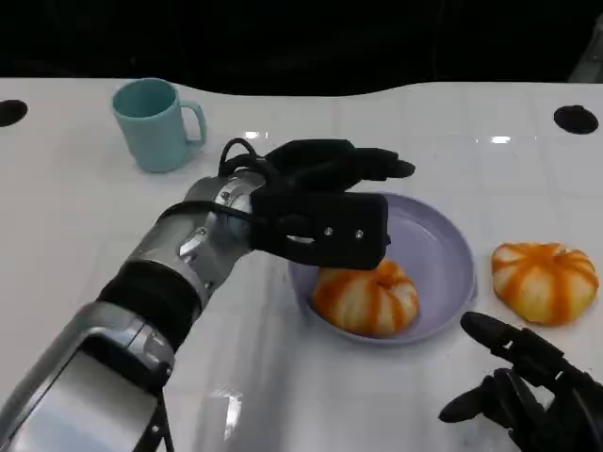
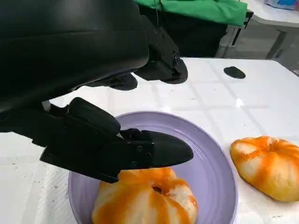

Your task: Grasp the bread from the table and place it into the plate.

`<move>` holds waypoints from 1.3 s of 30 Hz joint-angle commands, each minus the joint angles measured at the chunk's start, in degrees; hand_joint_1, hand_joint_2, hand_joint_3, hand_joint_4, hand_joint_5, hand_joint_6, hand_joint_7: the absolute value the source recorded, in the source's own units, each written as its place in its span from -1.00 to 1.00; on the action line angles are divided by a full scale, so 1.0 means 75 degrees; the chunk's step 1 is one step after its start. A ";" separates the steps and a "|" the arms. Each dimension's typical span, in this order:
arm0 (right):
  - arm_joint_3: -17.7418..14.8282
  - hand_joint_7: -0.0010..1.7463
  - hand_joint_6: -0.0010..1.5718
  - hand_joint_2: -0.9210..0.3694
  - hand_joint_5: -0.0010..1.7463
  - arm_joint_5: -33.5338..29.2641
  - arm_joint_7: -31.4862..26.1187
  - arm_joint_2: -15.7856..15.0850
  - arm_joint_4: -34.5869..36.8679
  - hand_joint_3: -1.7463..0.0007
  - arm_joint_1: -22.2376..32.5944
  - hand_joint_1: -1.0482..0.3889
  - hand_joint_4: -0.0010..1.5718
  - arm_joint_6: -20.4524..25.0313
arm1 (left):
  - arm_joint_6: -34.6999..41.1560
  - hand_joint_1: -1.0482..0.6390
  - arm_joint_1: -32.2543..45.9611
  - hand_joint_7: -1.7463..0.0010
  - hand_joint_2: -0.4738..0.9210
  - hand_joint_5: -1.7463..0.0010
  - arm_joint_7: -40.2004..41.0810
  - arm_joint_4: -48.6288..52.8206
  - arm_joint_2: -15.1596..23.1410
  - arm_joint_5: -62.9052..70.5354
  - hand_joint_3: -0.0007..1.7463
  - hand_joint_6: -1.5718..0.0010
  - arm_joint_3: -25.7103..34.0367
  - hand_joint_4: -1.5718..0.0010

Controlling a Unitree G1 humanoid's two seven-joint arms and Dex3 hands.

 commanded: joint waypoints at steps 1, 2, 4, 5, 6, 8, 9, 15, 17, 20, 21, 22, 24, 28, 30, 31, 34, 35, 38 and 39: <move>-0.0084 -0.63 0.19 -1.00 0.30 0.0074 0.0003 -0.0100 -0.0017 0.60 0.0019 -0.58 -0.12 0.0024 | 0.1533 -0.56 0.3333 0.84 1.00 0.25 -0.1804 -0.3640 0.0092 -0.5078 -0.49 0.23 0.2744 0.39; -0.0089 -0.63 0.19 -1.00 0.30 0.0086 -0.0005 -0.0105 -0.0044 0.60 0.0030 -0.58 -0.12 0.0072 | 0.2106 -0.51 0.4272 0.56 1.00 -0.22 -0.1720 -0.4546 -0.0254 -0.6395 -0.45 0.11 0.3395 0.32; -0.0092 -0.63 0.19 -1.00 0.30 0.0089 -0.0016 -0.0105 -0.0074 0.61 0.0042 -0.58 -0.12 0.0114 | 0.2677 -0.47 0.4991 0.09 1.00 -0.64 -0.1441 -0.5322 -0.0556 -0.7358 -0.41 0.15 0.3796 0.28; -0.0095 -0.63 0.20 -1.00 0.29 0.0087 -0.0014 -0.0103 -0.0075 0.61 0.0041 -0.58 -0.12 0.0116 | 0.2783 -0.47 0.5039 0.03 1.00 -0.70 -0.1418 -0.5437 -0.0527 -0.7439 -0.41 0.16 0.3784 0.27; -0.0098 -0.64 0.20 -1.00 0.29 0.0084 -0.0012 -0.0100 -0.0076 0.61 0.0041 -0.58 -0.12 0.0118 | 0.2895 -0.47 0.5089 -0.01 1.00 -0.72 -0.1389 -0.5555 -0.0500 -0.7519 -0.41 0.16 0.3774 0.27; -0.0084 -0.63 0.20 -1.00 0.29 0.0039 -0.0006 -0.0089 -0.0079 0.61 0.0051 -0.58 -0.11 0.0066 | 0.3442 -0.44 0.5677 -0.26 1.00 -0.89 -0.0977 -0.6200 -0.0757 -0.8256 -0.40 0.22 0.3947 0.25; -0.0081 -0.63 0.20 -1.00 0.29 0.0026 -0.0003 -0.0085 -0.0081 0.61 0.0054 -0.58 -0.11 0.0052 | 0.3662 -0.44 0.5862 -0.37 1.00 -0.94 -0.0841 -0.6435 -0.0826 -0.8495 -0.39 0.25 0.4008 0.25; -0.0070 -0.64 0.20 -1.00 0.28 0.0048 0.0016 -0.0073 -0.0118 0.62 0.0075 -0.58 -0.11 0.0058 | 0.4494 -0.42 0.6768 -0.76 1.00 -1.00 -0.0653 -0.7493 -0.0824 -0.9134 -0.36 0.33 0.4207 0.10; -0.0060 -0.64 0.19 -1.00 0.28 0.0001 -0.0025 -0.0072 -0.0155 0.61 0.0089 -0.57 -0.11 0.0045 | 0.4599 -0.41 0.7124 -0.86 1.00 -1.00 -0.0516 -0.7754 -0.0844 -0.9073 -0.36 0.31 0.4217 0.05; -0.0058 -0.64 0.20 -1.00 0.28 0.0004 -0.0058 -0.0077 -0.0195 0.61 0.0100 -0.58 -0.11 0.0108 | 0.4875 -0.40 0.7392 -0.91 1.00 -1.00 -0.0322 -0.7935 -0.0857 -0.9104 -0.40 0.30 0.4274 0.03; -0.0059 -0.64 0.20 -1.00 0.28 0.0016 -0.0064 -0.0080 -0.0211 0.61 0.0102 -0.58 -0.11 0.0140 | 0.4946 -0.40 0.7440 -0.93 1.00 -1.00 -0.0266 -0.7966 -0.0857 -0.9099 -0.42 0.32 0.4291 0.04; -0.0065 -0.64 0.20 -1.00 0.28 0.0040 -0.0049 -0.0080 -0.0207 0.61 0.0100 -0.58 -0.11 0.0148 | 0.4904 -0.40 0.7487 -0.95 1.00 -1.00 -0.0286 -0.7913 -0.0856 -0.9036 -0.43 0.33 0.4302 0.04; -0.0072 -0.64 0.19 -1.00 0.27 0.0049 -0.0027 -0.0092 -0.0200 0.61 0.0105 -0.58 -0.11 0.0129 | 0.4608 -0.39 0.7572 -0.97 1.00 -1.00 -0.0446 -0.7672 -0.0819 -0.8736 -0.41 0.35 0.4267 0.05; -0.0068 -0.64 0.19 -1.00 0.27 0.0039 -0.0020 -0.0100 -0.0218 0.61 0.0125 -0.58 -0.12 0.0107 | 0.4415 -0.38 0.7636 -0.98 1.00 -1.00 -0.0612 -0.7394 -0.0802 -0.8524 -0.41 0.38 0.4265 0.08; -0.0066 -0.64 0.19 -1.00 0.27 0.0037 -0.0015 -0.0103 -0.0222 0.61 0.0129 -0.58 -0.12 0.0100 | 0.4391 -0.37 0.7645 -0.97 1.00 -1.00 -0.0659 -0.7314 -0.0808 -0.8493 -0.41 0.39 0.4282 0.09; -0.0065 -0.64 0.19 -1.00 0.27 0.0038 -0.0015 -0.0104 -0.0223 0.61 0.0129 -0.58 -0.12 0.0101 | 0.4384 -0.37 0.7643 -0.97 1.00 -1.00 -0.0671 -0.7306 -0.0814 -0.8484 -0.41 0.39 0.4286 0.09; -0.0063 -0.64 0.20 -1.00 0.27 0.0060 -0.0054 -0.0093 -0.0302 0.62 0.0158 -0.59 -0.11 0.0187 | 0.4486 -0.36 0.7783 -0.94 1.00 -1.00 -0.0526 -0.7319 -0.0831 -0.8441 -0.41 0.39 0.4307 0.13; -0.0065 -0.64 0.20 -1.00 0.27 0.0062 -0.0051 -0.0094 -0.0313 0.62 0.0163 -0.59 -0.11 0.0193 | 0.4528 -0.36 0.7824 -0.91 1.00 -1.00 -0.0498 -0.7331 -0.0815 -0.8414 -0.42 0.37 0.4296 0.13; -0.0072 -0.64 0.20 -1.00 0.26 0.0077 -0.0044 -0.0085 -0.0334 0.62 0.0167 -0.59 -0.11 0.0209 | 0.4783 -0.35 0.7886 -0.87 1.00 -1.00 -0.0456 -0.7383 -0.0750 -0.8442 -0.41 0.37 0.4280 0.13; -0.0073 -0.64 0.20 -1.00 0.26 0.0085 -0.0042 -0.0080 -0.0337 0.61 0.0168 -0.58 -0.11 0.0214 | 0.4848 -0.35 0.7895 -0.87 1.00 -1.00 -0.0452 -0.7395 -0.0740 -0.8452 -0.41 0.38 0.4283 0.14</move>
